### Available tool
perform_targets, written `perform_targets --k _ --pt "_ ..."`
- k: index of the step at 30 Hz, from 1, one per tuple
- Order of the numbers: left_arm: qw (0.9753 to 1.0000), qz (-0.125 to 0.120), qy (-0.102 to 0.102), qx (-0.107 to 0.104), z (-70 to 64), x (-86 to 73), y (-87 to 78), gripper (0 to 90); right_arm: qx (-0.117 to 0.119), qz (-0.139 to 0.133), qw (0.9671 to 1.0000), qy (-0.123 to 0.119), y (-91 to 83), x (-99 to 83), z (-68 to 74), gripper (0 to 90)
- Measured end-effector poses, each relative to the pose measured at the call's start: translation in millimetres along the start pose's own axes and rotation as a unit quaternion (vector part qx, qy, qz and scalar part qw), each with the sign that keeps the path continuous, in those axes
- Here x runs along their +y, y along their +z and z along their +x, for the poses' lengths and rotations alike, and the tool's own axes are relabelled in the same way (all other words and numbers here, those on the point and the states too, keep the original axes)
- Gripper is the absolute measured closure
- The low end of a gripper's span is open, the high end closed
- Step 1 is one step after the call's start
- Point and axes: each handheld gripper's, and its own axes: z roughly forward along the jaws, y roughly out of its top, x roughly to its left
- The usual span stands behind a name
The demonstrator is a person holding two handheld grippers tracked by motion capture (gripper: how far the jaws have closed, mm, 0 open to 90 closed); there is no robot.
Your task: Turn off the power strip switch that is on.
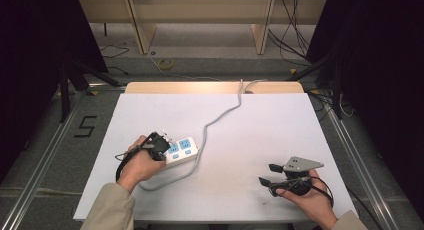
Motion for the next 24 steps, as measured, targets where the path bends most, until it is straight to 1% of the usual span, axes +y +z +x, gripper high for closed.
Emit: perform_targets --k 4,10,24 --pt "1.0 0.0 0.003 0.001 -0.1 0.1 -0.1 89.7 0.0 0.0 1.0 0.0 0.0 0.0 0.2 36.7" --pt "1.0 -0.005 -0.005 -0.005 1.4 -0.9 0.0 89.7 0.0 0.0 1.0 0.0 0.0 0.0 0.0 36.7" --pt "0.9999 -0.006 -0.005 -0.007 2.2 -1.2 0.0 89.8 0.001 0.001 1.0 0.001 0.3 0.1 0.1 36.7"
